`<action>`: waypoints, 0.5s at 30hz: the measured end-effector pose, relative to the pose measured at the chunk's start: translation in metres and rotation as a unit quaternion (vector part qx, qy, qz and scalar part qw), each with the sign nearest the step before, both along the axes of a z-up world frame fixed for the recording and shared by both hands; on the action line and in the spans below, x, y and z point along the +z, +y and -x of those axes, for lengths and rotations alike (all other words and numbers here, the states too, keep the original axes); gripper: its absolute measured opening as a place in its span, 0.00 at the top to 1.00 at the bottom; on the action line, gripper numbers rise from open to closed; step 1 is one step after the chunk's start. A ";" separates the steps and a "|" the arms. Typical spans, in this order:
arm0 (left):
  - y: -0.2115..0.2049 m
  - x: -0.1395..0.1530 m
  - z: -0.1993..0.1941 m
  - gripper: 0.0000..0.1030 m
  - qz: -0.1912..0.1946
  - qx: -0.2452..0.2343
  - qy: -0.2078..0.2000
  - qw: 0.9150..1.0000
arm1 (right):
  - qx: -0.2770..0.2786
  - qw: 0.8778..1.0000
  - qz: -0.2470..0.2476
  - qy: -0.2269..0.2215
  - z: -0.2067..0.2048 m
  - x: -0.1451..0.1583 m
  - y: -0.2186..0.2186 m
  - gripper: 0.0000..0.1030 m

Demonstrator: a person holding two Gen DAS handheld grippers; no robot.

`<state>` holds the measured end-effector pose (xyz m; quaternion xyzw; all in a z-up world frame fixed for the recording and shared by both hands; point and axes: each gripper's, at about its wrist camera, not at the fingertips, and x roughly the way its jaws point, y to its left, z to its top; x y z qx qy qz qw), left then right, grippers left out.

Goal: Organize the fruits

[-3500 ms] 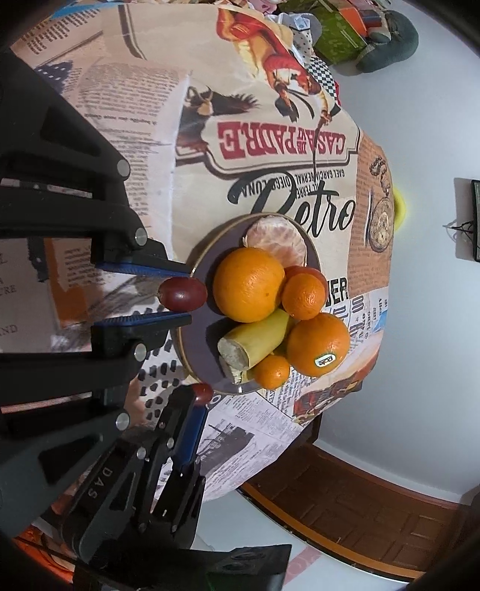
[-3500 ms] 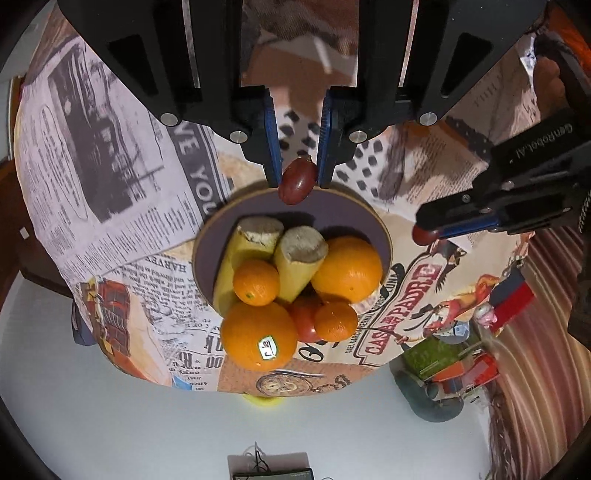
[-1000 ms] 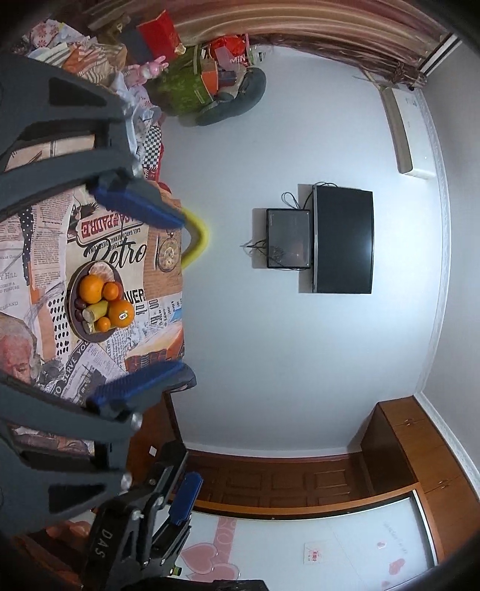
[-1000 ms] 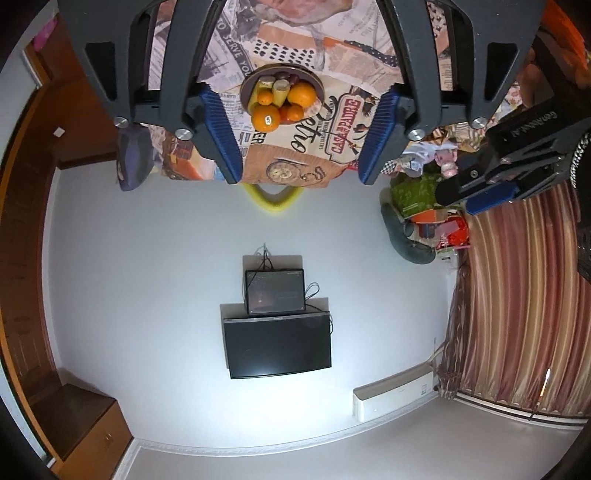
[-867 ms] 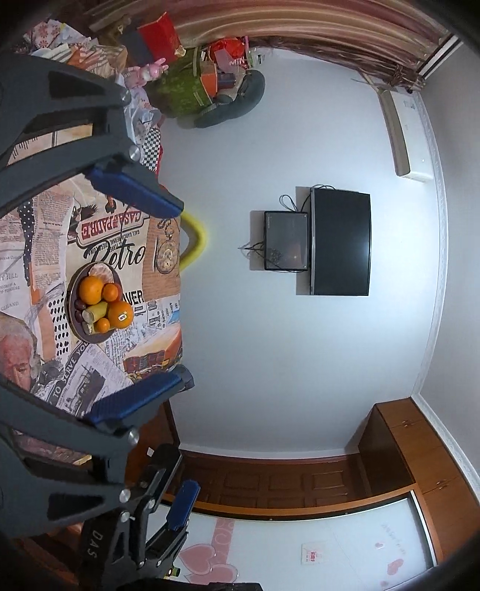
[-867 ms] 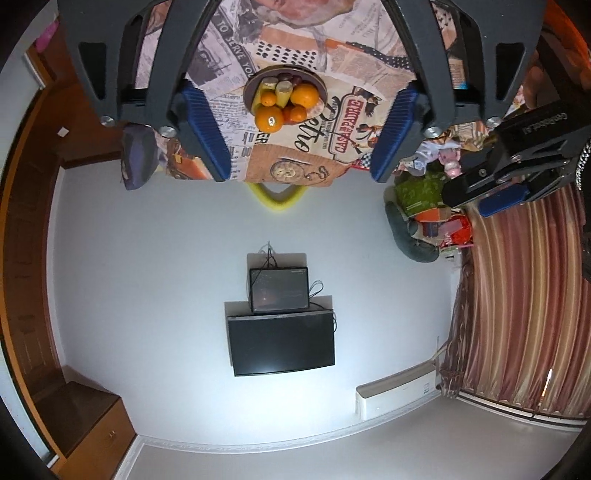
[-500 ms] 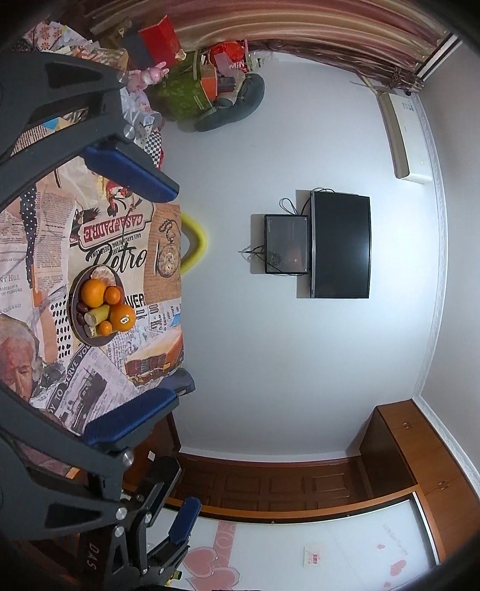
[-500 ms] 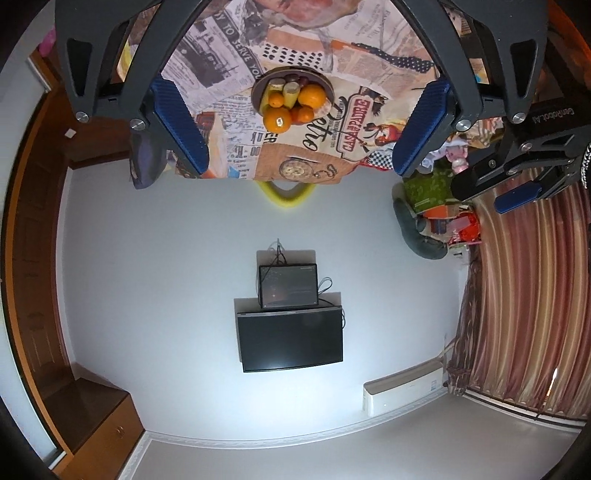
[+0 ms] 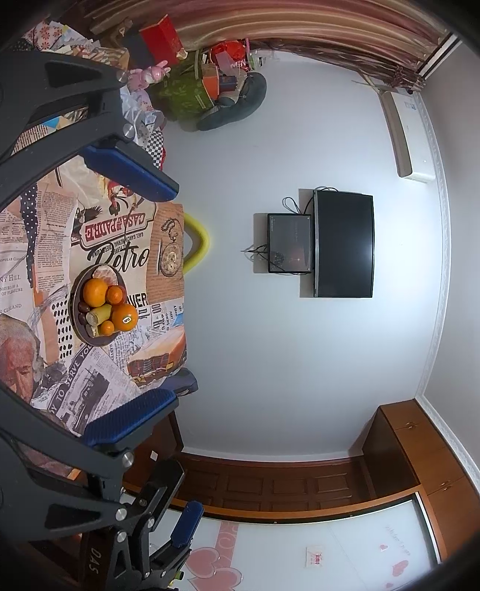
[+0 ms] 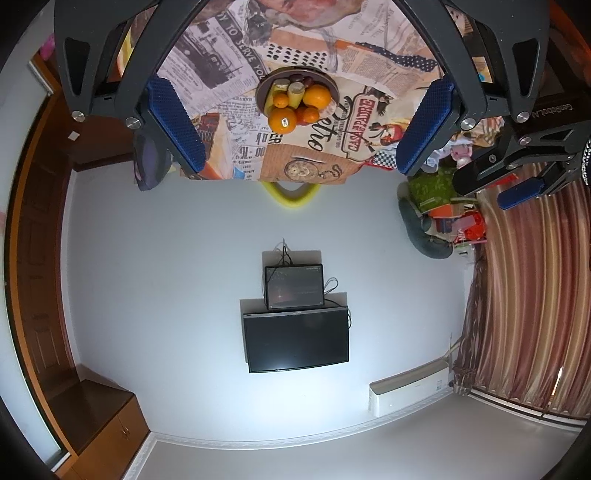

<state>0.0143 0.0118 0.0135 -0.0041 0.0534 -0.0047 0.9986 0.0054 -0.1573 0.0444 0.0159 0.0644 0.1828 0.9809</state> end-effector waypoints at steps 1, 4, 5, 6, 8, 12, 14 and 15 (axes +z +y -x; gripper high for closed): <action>0.000 0.000 0.000 0.00 0.000 0.000 0.000 1.000 | 0.000 1.000 0.000 0.000 0.000 0.000 0.000 0.00; 0.000 0.000 0.000 0.00 0.000 -0.001 0.000 1.000 | 0.000 1.000 -0.001 0.000 0.000 0.000 -0.001 0.00; 0.000 -0.001 -0.001 0.00 -0.001 -0.002 0.000 1.000 | 0.000 1.000 -0.001 0.000 0.000 0.000 0.000 0.00; 0.000 -0.001 -0.001 0.00 -0.001 -0.002 0.001 1.000 | 0.000 1.000 -0.001 0.000 0.000 0.000 -0.001 0.00; -0.001 -0.002 -0.002 0.00 -0.003 -0.003 0.001 1.000 | 0.000 1.000 -0.001 0.000 0.000 0.000 0.000 0.00; 0.000 -0.001 -0.003 0.00 -0.004 -0.005 0.001 1.000 | -0.001 1.000 -0.001 -0.001 0.000 0.001 -0.001 0.00; -0.001 -0.001 -0.003 0.00 -0.005 -0.006 0.001 1.000 | -0.001 1.000 -0.001 -0.001 0.001 0.000 0.000 0.00; -0.001 -0.002 -0.002 0.00 -0.005 -0.006 0.000 1.000 | -0.002 1.000 -0.001 0.000 0.001 0.001 0.000 0.00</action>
